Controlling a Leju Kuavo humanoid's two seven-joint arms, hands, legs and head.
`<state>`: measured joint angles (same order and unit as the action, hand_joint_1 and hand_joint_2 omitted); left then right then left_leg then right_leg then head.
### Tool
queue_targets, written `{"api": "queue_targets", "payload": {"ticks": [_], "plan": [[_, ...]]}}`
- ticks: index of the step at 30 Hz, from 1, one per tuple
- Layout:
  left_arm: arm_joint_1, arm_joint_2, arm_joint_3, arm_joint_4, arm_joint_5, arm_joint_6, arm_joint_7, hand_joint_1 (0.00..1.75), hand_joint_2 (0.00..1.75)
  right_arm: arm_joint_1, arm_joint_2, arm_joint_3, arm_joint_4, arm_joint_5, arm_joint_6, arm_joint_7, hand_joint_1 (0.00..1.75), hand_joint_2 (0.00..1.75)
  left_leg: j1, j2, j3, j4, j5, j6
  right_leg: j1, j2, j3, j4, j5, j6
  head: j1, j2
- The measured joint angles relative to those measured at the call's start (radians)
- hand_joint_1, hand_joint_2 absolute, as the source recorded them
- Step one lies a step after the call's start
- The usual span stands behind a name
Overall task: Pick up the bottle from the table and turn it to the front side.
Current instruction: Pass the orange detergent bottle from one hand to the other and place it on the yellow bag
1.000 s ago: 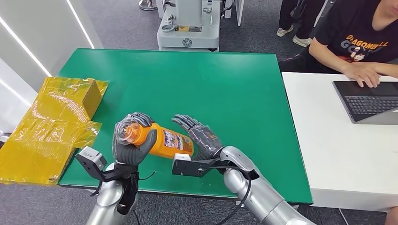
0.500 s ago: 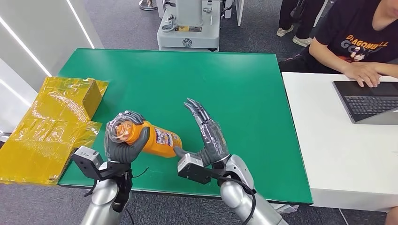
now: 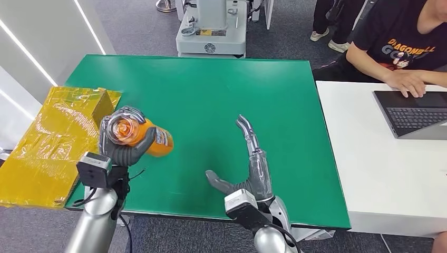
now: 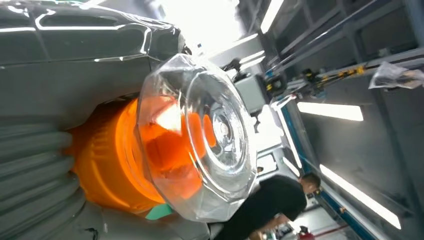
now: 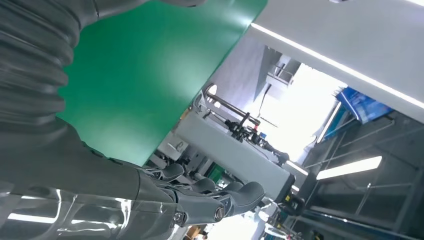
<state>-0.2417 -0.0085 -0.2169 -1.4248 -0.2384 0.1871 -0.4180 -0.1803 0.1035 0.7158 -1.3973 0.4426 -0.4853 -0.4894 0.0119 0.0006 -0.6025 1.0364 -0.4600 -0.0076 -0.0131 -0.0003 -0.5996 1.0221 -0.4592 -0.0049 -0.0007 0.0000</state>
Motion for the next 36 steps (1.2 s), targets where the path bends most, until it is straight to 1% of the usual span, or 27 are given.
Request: {"api": "queue_targets", "payload": {"ticks": [3, 6, 9, 11, 15, 18, 20, 25, 27, 30, 33, 36], "plan": [[-0.029, 0.031, 0.015, 0.0, -0.011, 0.001, 0.007, 1.75, 1.75, 0.018, 0.0, -0.008, -0.024, -0.001, -0.002, 0.0, 0.0, 1.75, 0.0, 0.0, 0.0, 0.0, 0.0, 0.0, 0.0, 0.0, 0.0, 0.0, 0.0, 0.0, 0.0, 0.0], [-0.039, 0.046, 0.019, 0.0, -0.018, 0.002, 0.008, 1.75, 1.75, 0.025, 0.0, -0.012, -0.037, -0.001, -0.003, 0.0, 0.0, 1.75, 0.0, 0.0, 0.0, 0.0, 0.0, 0.0, 0.0, 0.0, 0.0, 0.0, 0.0, 0.0, 0.0, 0.0], [-0.048, 0.071, 0.019, 0.001, -0.071, 0.012, 0.015, 1.75, 1.75, 0.029, 0.0, -0.014, -0.043, -0.009, -0.002, -0.002, 0.0, 1.75, 0.0, 0.0, 0.0, 0.0, 0.0, 0.0, 0.0, 0.0, 0.0, 0.0, 0.0, 0.0, 0.0, 0.0], [-0.068, 0.115, 0.018, 0.006, -0.14, 0.016, 0.032, 1.75, 1.75, 0.033, -0.001, -0.018, -0.048, -0.024, -0.002, -0.01, 0.0, 1.75, 0.0, 0.001, 0.0, 0.0, 0.0, 0.0, 0.0, 0.001, 0.0, 0.0, 0.0, 0.0, 0.0, 0.0], [-0.143, 0.25, 0.016, 0.042, -0.265, 0.012, 0.068, 1.75, 1.75, 0.052, -0.003, -0.036, -0.079, -0.078, -0.005, -0.051, 0.0, 1.75, 0.001, 0.001, 0.0, 0.0, 0.001, -0.002, 0.0, 0.002, -0.001, 0.001, 0.0, 0.0, 0.0, 0.0], [-0.189, 0.345, 0.016, 0.074, -0.309, 0.01, 0.085, 1.75, 1.75, 0.068, -0.003, -0.052, -0.119, -0.117, -0.013, -0.078, 0.0, 1.75, 0.001, 0.002, 0.0, -0.001, 0.002, -0.003, 0.001, 0.003, -0.002, 0.002, 0.001, -0.001, 0.0, 0.0], [-0.208, 0.392, 0.014, 0.089, -0.33, 0.01, 0.098, 1.75, 1.75, 0.076, -0.003, -0.06, -0.142, -0.147, -0.015, -0.092, 0.0, 1.75, 0.001, 0.003, 0.0, -0.001, 0.002, -0.003, 0.001, 0.004, -0.002, 0.002, 0.001, -0.002, 0.0, 0.0], [-0.23, 0.504, -0.001, 0.115, -0.411, -0.014, 0.152, 1.75, 1.75, 0.097, -0.003, -0.072, -0.232, -0.283, -0.01, -0.159, 0.0, 1.75, 0.001, 0.005, 0.0, -0.001, 0.002, -0.003, 0.001, 0.005, -0.003, 0.002, 0.001, -0.002, 0.0, 0.0], [-0.24, 0.542, -0.014, 0.132, -0.437, -0.03, 0.163, 1.75, 1.75, 0.103, -0.005, -0.074, -0.276, -0.307, -0.005, -0.167, 0.0, 1.75, 0.001, 0.005, 0.0, -0.001, 0.002, -0.003, 0.001, 0.005, -0.003, 0.001, 0.001, -0.002, 0.0, 0.0], [-0.261, 0.584, -0.039, 0.172, -0.478, -0.046, 0.171, 1.75, 1.75, 0.115, -0.01, -0.074, -0.33, -0.319, 0.0, -0.172, 0.0, 1.75, 0.001, 0.005, 0.0, -0.001, 0.002, -0.003, 0.001, 0.005, -0.003, 0.001, 0.001, -0.002, 0.0, 0.0], [-0.285, 0.619, -0.071, 0.217, -0.516, -0.07, 0.173, 1.75, 1.75, 0.126, -0.015, -0.074, -0.36, -0.322, 0.001, -0.178, 0.0, 1.75, 0.001, 0.005, 0.0, -0.001, 0.002, -0.003, 0.001, 0.005, -0.003, 0.001, 0.001, -0.002, 0.0, 0.0], [-0.299, 0.641, -0.113, 0.264, -0.556, -0.102, 0.162, 1.75, 1.75, 0.139, -0.019, -0.074, -0.377, -0.332, 0.004, -0.187, 0.0, 1.75, 0.001, 0.005, 0.0, -0.001, 0.002, -0.003, 0.001, 0.005, -0.003, 0.001, 0.001, -0.003, 0.0, 0.0]]}}
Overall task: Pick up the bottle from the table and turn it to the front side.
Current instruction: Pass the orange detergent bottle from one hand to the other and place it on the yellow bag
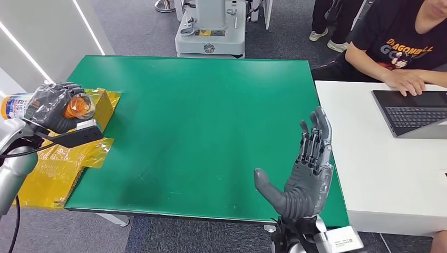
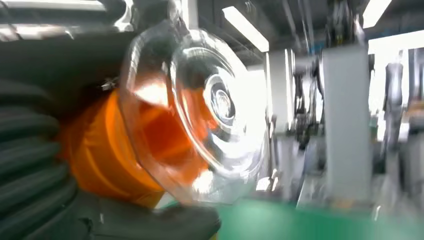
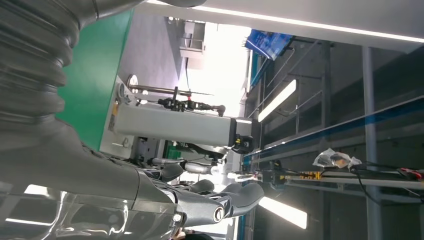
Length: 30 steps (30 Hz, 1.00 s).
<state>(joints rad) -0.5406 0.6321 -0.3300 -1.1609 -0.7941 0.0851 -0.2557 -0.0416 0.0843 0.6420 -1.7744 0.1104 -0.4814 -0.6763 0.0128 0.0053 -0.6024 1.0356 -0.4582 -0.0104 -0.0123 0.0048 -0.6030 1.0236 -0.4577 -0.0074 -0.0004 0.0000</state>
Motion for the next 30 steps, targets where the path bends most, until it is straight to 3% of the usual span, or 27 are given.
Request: {"api": "queue_targets", "payload": {"ticks": [5, 15, 30], "plan": [[-0.049, -0.001, -0.09, 0.125, -0.077, -0.067, -0.064, 1.75, 1.75, 0.011, -0.011, 0.0, -0.018, -0.023, -0.002, -0.018, 0.0, 1.75, 0.0, 0.0, 0.0, 0.0, 0.0, 0.0, 0.0, 0.0, 0.0, 0.0, 0.0, 0.0, 0.0, 0.0], [-0.202, -0.081, -0.278, 0.456, -0.166, -0.15, -0.169, 1.75, 1.75, 0.009, -0.027, 0.002, -0.039, -0.038, -0.02, -0.01, 0.0, 1.75, 0.0, 0.0, 0.0, 0.0, 0.0, 0.0, 0.0, 0.0, 0.0, 0.0, 0.001, 0.0, 0.0, 0.0], [-0.226, -0.216, -0.386, 0.698, -0.208, -0.145, -0.165, 1.75, 1.75, 0.032, -0.034, 0.008, -0.039, -0.038, -0.01, -0.017, 0.0, 1.75, 0.0, 0.0, -0.001, 0.0, 0.0, 0.0, 0.0, 0.0, 0.0, 0.0, 0.001, 0.0, 0.0, 0.0]]}}
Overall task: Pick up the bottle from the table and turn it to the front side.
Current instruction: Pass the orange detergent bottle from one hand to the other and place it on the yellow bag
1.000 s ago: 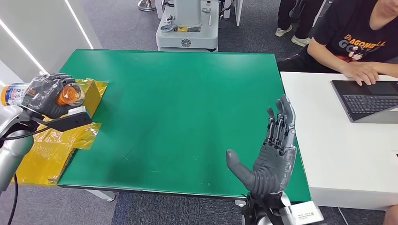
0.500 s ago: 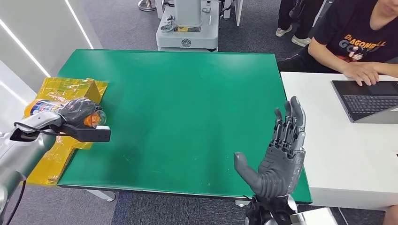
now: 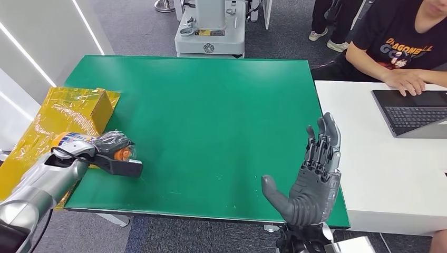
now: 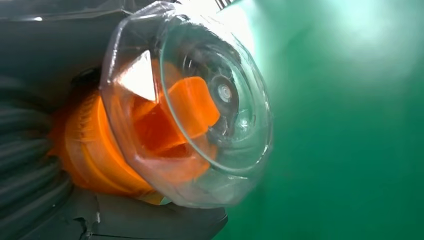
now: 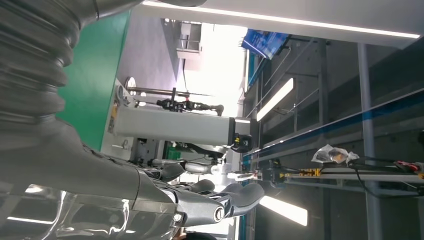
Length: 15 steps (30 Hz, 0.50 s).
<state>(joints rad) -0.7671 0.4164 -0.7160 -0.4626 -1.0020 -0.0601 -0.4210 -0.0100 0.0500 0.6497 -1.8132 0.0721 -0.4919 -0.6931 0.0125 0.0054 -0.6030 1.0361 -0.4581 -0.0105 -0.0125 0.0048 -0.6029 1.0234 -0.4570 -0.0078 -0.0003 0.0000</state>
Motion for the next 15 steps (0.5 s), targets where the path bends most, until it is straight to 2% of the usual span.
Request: {"api": "queue_targets", "payload": {"ticks": [4, 5, 8, 9, 15], "plan": [[0.007, -0.015, -0.011, 0.035, -0.002, 0.012, 0.029, 1.75, 1.75, 0.009, 0.0, 0.001, 0.0, 0.0, 0.004, 0.0, 0.0, 1.75, 0.0, 0.0, 0.0, 0.0, 0.0, 0.0, 0.0, 0.0, 0.0, 0.0, 0.0, 0.0, 0.0, 0.0], [0.01, -0.019, -0.013, 0.041, -0.002, 0.02, 0.038, 1.69, 1.75, 0.01, 0.0, 0.001, 0.0, 0.0, 0.005, 0.0, 0.0, 1.75, 0.0, 0.0, 0.0, 0.0, 0.0, 0.0, 0.0, 0.0, 0.0, 0.0, 0.0, 0.0, 0.0, 0.0], [0.02, -0.027, -0.014, 0.055, -0.001, 0.053, 0.062, 0.38, 1.75, 0.011, 0.0, 0.001, 0.001, 0.0, 0.005, 0.0, 0.0, 1.75, 0.0, -0.001, 0.0, -0.001, 0.0, 0.0, 0.0, -0.001, 0.0, 0.0, 0.0, 0.0, 0.0, 0.0], [0.023, -0.029, -0.014, 0.058, -0.002, 0.067, 0.07, 0.0, 1.75, 0.011, 0.0, 0.001, 0.001, 0.0, 0.005, 0.0, 0.0, 1.75, 0.0, -0.001, 0.0, -0.001, 0.0, 0.0, 0.0, -0.001, 0.001, 0.0, 0.0, 0.0, 0.0, 0.0], [0.031, -0.045, -0.014, 0.065, -0.016, 0.125, 0.104, 0.0, 1.75, 0.011, 0.0, 0.001, 0.001, 0.0, 0.004, 0.003, 0.0, 1.75, 0.0, -0.003, 0.003, -0.002, 0.0, 0.0, 0.0, -0.004, 0.004, 0.0, 0.0, 0.0, 0.0, 0.0]]}}
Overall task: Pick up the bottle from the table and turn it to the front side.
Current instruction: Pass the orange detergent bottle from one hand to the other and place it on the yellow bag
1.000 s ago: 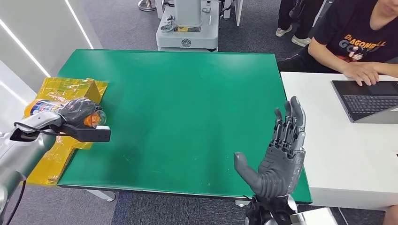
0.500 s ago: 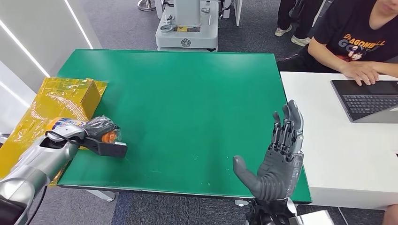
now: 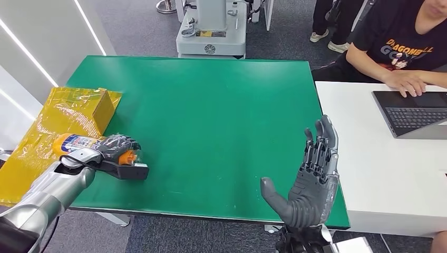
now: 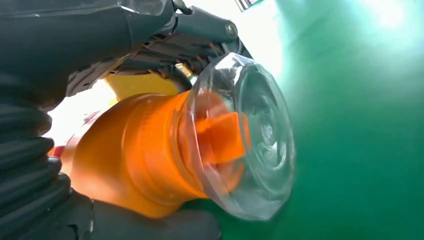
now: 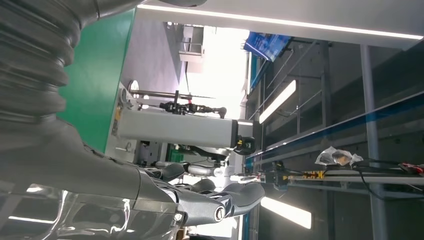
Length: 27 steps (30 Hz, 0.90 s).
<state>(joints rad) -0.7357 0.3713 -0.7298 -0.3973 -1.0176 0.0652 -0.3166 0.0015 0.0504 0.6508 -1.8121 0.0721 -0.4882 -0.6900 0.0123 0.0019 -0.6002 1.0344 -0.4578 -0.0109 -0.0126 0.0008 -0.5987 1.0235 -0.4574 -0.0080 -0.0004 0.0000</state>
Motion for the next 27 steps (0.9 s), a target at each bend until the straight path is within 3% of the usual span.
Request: {"api": "queue_targets", "payload": {"ticks": [17, 27], "plan": [[0.042, -0.005, 0.035, 0.004, 0.013, 0.101, 0.04, 0.0, 1.75, 0.004, 0.009, 0.0, 0.0, -0.016, -0.032, -0.005, 0.0, 1.75, 0.0, -0.001, 0.004, -0.001, 0.002, -0.001, 0.0, -0.002, 0.004, 0.0, 0.0, 0.0, 0.0, 0.0], [0.095, 0.006, 0.144, -0.021, 0.055, 0.138, -0.074, 0.0, 1.75, 0.008, 0.009, 0.0, 0.0, -0.017, -0.03, -0.006, 0.0, 1.75, 0.0, 0.0, 0.004, -0.001, 0.002, -0.001, 0.0, 0.0, 0.003, 0.0, 0.0, 0.0, 0.0, 0.0]]}}
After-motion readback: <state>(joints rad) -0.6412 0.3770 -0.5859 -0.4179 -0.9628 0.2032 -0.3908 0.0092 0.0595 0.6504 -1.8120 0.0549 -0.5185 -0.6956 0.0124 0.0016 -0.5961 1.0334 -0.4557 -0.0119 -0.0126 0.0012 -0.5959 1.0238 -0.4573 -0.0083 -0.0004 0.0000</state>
